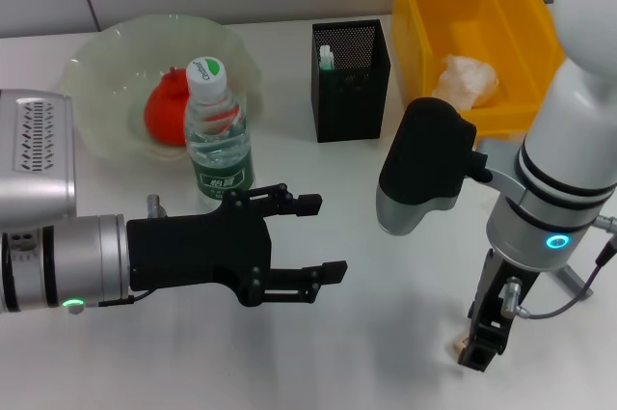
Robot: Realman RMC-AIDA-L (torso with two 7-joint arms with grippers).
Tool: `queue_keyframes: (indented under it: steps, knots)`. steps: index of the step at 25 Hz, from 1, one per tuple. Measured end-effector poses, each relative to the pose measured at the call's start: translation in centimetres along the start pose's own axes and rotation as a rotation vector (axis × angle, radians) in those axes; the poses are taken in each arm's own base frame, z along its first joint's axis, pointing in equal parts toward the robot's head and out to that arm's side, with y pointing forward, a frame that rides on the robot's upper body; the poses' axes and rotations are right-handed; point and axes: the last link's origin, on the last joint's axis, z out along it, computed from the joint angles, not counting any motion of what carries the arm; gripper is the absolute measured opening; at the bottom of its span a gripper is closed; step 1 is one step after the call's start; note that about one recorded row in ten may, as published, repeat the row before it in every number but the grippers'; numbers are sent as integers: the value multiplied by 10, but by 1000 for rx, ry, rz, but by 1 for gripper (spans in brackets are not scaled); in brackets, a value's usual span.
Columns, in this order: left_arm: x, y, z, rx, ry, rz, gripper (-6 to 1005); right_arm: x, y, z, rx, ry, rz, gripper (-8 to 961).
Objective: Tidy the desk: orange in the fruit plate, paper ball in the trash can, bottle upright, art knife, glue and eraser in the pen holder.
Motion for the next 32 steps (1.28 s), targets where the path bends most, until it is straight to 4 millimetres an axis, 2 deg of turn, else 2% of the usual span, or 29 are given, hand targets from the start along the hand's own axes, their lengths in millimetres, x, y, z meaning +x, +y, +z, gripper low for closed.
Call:
queue_keyframes:
  steps: [9,22,32]
  knots:
    - [-2,1,0,1,-1,-6,808,-1,0,3,1,9,-2,565]
    - [-2,1,0,1,0,-7,808,-1,1,6,-1,23,0,540]
    - [-2,1,0,2,2,4,808,-4,-1,3,38,29,7,460]
